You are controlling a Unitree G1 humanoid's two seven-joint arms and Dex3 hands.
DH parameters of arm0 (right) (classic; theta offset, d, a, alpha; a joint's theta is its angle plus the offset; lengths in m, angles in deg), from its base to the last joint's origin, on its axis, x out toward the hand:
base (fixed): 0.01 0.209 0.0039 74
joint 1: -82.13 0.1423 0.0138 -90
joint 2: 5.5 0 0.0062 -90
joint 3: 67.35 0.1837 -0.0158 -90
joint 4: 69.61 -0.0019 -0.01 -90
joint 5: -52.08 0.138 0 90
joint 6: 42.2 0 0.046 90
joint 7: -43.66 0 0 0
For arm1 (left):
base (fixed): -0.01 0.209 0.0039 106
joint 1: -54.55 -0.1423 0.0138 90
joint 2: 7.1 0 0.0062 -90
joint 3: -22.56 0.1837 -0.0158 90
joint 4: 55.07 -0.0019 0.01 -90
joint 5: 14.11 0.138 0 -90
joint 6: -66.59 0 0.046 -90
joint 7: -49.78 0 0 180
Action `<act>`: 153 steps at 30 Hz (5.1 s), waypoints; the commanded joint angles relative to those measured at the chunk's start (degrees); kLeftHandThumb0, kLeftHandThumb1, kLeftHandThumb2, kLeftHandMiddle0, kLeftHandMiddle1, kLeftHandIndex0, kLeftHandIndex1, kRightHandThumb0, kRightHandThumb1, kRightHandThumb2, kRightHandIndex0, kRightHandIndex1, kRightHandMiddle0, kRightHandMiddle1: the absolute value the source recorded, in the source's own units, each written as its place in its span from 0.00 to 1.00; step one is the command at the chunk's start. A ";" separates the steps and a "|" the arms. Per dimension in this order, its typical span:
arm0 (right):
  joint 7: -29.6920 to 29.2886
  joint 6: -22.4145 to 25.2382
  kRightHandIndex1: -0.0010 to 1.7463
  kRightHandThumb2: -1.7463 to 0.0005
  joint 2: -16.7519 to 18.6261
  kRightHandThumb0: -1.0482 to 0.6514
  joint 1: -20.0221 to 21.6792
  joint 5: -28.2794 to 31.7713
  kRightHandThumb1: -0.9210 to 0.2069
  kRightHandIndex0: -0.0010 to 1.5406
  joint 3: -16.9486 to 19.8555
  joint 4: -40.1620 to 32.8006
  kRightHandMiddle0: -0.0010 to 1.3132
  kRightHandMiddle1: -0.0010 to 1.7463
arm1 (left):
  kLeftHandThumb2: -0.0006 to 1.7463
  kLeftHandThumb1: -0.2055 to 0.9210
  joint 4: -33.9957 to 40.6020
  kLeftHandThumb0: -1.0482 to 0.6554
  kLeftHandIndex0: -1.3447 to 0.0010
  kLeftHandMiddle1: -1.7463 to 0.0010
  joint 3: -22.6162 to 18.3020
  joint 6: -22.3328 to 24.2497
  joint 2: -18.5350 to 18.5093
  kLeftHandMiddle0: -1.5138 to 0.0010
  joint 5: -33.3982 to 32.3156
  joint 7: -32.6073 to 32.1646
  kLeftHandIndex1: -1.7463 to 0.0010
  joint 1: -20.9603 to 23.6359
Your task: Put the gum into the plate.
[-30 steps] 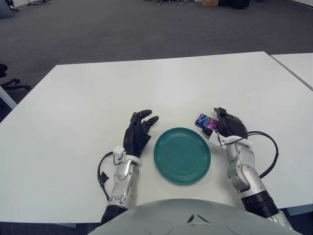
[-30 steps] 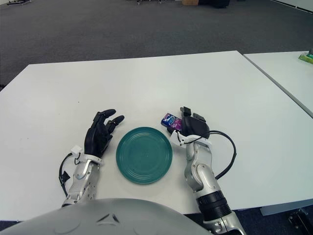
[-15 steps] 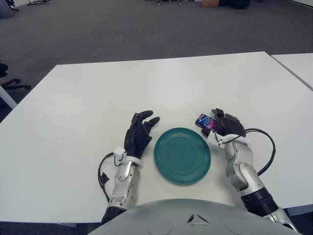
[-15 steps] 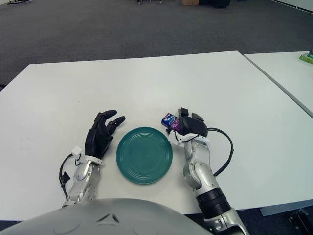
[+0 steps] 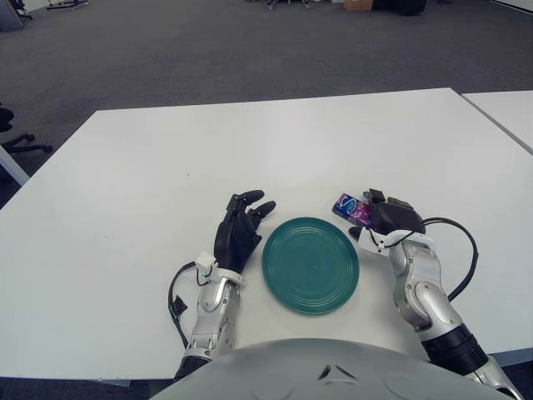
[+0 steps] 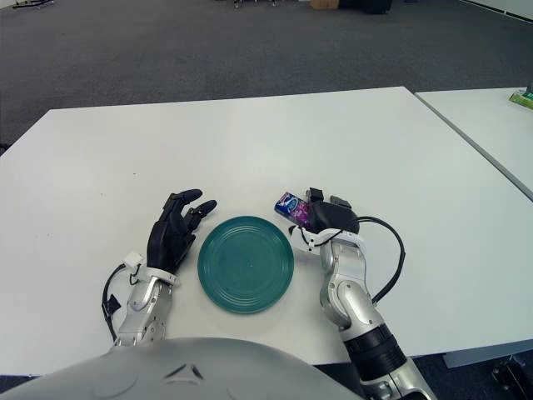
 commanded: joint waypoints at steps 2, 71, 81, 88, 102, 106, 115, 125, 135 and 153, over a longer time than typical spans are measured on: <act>1.71 1.08 0.03 0.76 -0.55 0.10 -0.63 -2.04 0.00 0.24 -0.07 -1.31 0.00 0.30 | 0.50 1.00 -1.60 0.07 0.88 0.52 1.93 0.41 7.86 0.69 -0.89 -1.36 0.32 -4.42; -13.74 -8.97 0.52 0.44 -3.04 0.37 -2.34 1.14 0.32 0.35 0.57 10.58 0.35 0.98 | 0.49 1.00 4.41 0.09 0.90 0.47 4.44 3.34 6.30 0.69 -8.17 -2.84 0.31 -7.56; -13.84 -9.87 0.54 0.53 -3.34 0.39 1.20 5.60 0.24 0.36 4.70 6.13 0.32 0.96 | 0.50 1.00 3.61 0.08 0.89 0.48 2.77 3.92 5.38 0.69 -8.95 -2.34 0.30 -7.04; -6.91 -9.30 0.61 0.57 -5.19 0.39 5.84 6.36 0.20 0.35 6.39 -0.37 0.30 0.95 | 0.51 1.00 3.87 0.08 0.91 0.49 1.69 5.31 4.77 0.70 -9.99 -1.90 0.31 -6.93; -5.37 -8.51 0.63 0.57 -2.27 0.39 6.67 4.96 0.18 0.37 5.83 -7.72 0.28 0.97 | 0.51 1.00 4.24 0.08 0.92 0.50 -0.95 6.35 3.31 0.70 -9.81 0.40 0.31 -6.27; -4.98 -8.33 0.64 0.57 -1.28 0.39 6.97 4.52 0.18 0.38 5.54 -8.52 0.28 0.97 | 0.51 1.00 4.87 0.08 0.93 0.50 -1.70 7.13 2.98 0.70 -9.63 0.58 0.32 -6.30; -3.61 -9.10 0.72 0.58 -0.20 0.39 7.95 4.59 0.17 0.36 4.83 -9.57 0.28 0.96 | 0.51 1.00 6.34 0.08 0.93 0.50 -3.20 8.31 2.55 0.70 -9.97 1.61 0.32 -6.62; -1.22 -8.79 0.72 0.59 1.86 0.39 8.44 3.22 0.17 0.33 2.70 -11.28 0.29 0.95 | 0.50 1.00 7.57 0.08 0.92 0.50 -4.86 9.56 1.98 0.71 -10.29 3.46 0.31 -6.92; 1.66 -9.27 0.69 0.61 2.82 0.40 8.35 1.15 0.16 0.34 1.14 -13.53 0.29 0.95 | 0.50 1.00 8.47 0.07 0.92 0.50 -5.42 10.15 2.01 0.71 -8.59 3.10 0.31 -7.22; 9.40 -10.17 0.99 0.54 6.81 0.39 3.71 -7.22 0.19 0.30 -3.10 -25.04 0.26 0.99 | 0.51 1.00 8.64 0.07 0.92 0.52 -5.80 10.77 2.74 0.72 -5.55 1.91 0.32 -7.18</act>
